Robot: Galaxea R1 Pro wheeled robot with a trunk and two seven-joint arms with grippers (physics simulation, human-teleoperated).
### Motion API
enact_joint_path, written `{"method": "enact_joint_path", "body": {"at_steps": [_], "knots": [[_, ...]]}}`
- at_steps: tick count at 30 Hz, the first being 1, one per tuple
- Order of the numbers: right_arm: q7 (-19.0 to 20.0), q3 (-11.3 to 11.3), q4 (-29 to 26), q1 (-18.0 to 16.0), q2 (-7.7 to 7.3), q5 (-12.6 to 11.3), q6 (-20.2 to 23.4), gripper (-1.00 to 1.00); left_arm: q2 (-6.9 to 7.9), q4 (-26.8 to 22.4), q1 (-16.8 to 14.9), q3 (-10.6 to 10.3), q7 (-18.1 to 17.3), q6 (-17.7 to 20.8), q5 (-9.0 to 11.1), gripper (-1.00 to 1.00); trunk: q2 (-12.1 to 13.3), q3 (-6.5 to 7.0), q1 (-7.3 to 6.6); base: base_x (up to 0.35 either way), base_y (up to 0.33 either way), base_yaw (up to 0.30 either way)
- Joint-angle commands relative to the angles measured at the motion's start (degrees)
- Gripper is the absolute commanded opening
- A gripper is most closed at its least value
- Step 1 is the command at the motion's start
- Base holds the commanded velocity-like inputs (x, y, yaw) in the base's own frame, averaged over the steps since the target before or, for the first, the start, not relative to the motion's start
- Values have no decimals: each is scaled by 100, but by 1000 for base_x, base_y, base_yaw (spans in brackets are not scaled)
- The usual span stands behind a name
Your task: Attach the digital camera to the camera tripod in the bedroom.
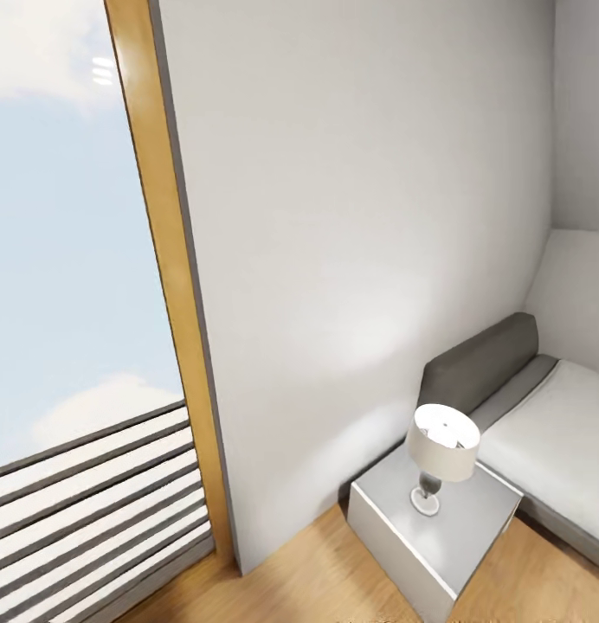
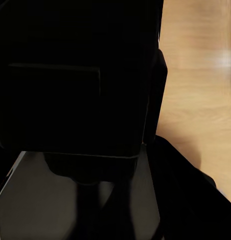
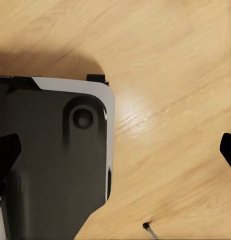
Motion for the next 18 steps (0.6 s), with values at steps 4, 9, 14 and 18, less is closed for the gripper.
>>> {"method": "enact_joint_path", "body": {"at_steps": [4,9,14,18], "knots": [[-71,-76,6,-5,-7,33,-6,100,3,0,-1,-38,-8,-38,29,-100,-4,6,2,0,0,-291],[-168,-201,2,-5,-31,-41,-6,100,1,-6,-1,-26,-6,-66,20,-100,-4,21,2,0,0,-293],[-194,-280,-3,-5,-43,-78,-12,100,12,-5,-1,-24,-10,-60,44,-100,-4,29,2,0,0,-293],[-198,-293,-4,-5,-40,-81,-15,100,22,-4,-1,-18,-4,-51,70,-100,-4,31,2,0,0,-293]]}}
